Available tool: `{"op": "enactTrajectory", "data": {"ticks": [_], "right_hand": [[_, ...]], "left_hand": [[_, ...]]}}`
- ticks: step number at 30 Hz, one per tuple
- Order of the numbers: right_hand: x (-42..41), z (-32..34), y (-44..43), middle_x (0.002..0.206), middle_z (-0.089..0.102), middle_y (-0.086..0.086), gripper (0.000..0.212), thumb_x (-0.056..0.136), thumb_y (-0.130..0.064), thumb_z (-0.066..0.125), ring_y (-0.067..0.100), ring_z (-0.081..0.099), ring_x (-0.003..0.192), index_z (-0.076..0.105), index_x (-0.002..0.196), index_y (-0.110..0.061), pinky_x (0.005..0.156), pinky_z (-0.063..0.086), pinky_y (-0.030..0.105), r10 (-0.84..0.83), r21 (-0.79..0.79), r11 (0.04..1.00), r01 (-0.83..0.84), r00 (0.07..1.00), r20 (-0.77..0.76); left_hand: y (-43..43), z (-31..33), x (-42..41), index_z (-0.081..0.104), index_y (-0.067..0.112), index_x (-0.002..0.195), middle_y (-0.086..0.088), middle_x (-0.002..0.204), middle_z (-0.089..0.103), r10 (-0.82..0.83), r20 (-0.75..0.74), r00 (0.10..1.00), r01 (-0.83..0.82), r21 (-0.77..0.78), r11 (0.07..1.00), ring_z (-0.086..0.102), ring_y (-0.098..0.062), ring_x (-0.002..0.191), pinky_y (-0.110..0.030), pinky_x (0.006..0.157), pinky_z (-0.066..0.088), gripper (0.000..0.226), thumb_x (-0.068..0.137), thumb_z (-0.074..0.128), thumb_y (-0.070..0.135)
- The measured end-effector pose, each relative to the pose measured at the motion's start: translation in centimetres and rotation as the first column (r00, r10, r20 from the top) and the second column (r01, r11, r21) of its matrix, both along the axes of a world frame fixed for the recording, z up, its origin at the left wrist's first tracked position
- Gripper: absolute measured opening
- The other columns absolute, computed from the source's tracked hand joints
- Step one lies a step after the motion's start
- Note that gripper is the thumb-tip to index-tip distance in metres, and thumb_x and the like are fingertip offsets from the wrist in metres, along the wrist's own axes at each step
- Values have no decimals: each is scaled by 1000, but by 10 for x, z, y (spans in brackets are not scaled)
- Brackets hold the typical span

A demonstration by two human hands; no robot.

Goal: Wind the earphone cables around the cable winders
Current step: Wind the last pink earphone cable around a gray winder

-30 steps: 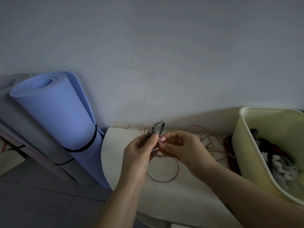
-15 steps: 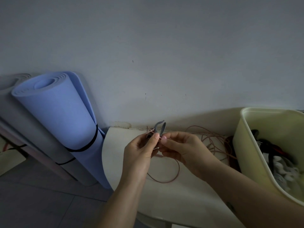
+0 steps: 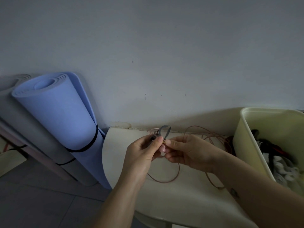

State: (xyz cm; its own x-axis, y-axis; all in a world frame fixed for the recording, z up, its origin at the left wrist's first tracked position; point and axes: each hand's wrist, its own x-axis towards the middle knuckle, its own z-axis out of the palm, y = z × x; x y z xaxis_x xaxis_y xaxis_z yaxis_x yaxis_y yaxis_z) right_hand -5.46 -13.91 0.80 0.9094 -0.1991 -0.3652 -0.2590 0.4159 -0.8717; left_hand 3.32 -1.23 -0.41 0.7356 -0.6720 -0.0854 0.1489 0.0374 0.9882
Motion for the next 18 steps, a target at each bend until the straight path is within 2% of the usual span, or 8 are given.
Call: {"op": "enactTrajectory", "data": {"ticks": [3,5,7,9,11,13,16,18], "right_hand": [[-1,3,0,75,69,1,11,85,-18,61,7,63,63,68,85,-9,64,54,18,-48,-79,996,46,998,-27],[-4,7,-3,75,68,1,9,85,-22,65,7,64,62,68,86,-13,65,55,19,-117,-342,935,88,991,-65],[-8,11,-7,75,68,-2,7,84,-27,68,7,63,64,66,84,-21,67,55,22,-260,-692,697,189,966,2],[-10,15,-10,87,64,-13,12,85,-25,68,3,61,80,61,90,-33,75,51,18,-231,-835,481,269,957,175],[-10,15,-10,113,56,-20,35,85,-20,67,-4,53,104,54,107,-43,87,41,10,-7,-874,463,149,986,164],[-7,10,-8,126,50,-22,43,84,-20,67,-8,44,118,53,120,-40,92,32,5,180,-890,448,-81,984,1],[-6,4,-8,119,58,-22,28,86,-28,66,-8,50,112,62,114,-30,96,34,13,271,-872,422,-247,953,-138],[-7,5,-12,110,64,-19,26,85,-38,66,-9,55,104,65,109,-27,94,38,19,275,-841,472,-263,951,-143]], "left_hand": [[2,3,7,72,9,81,-2,65,68,-6,113,994,-2,69,998,65,-11,67,-33,80,56,11,84,68,19],[6,6,15,72,13,79,-3,69,72,-66,268,961,20,171,985,69,-12,70,-33,82,55,9,87,68,16],[11,8,21,73,17,82,1,73,74,-187,360,914,74,307,949,71,-10,75,-33,86,53,7,87,68,16],[14,9,24,74,20,87,4,76,75,-318,374,871,143,427,893,70,-8,77,-37,91,51,5,86,69,18],[16,9,23,74,21,90,5,78,75,-432,358,828,215,508,834,69,-6,77,-38,90,52,6,85,70,21],[16,9,22,73,21,90,5,79,75,-511,322,797,278,556,784,69,-7,75,-37,87,53,5,84,71,21],[19,10,21,72,22,89,5,77,75,-598,251,761,361,602,712,69,-7,73,-33,80,53,6,83,73,22],[21,12,21,71,24,85,6,72,73,-637,239,733,393,615,683,68,-7,71,-29,74,51,3,82,74,23]]}}
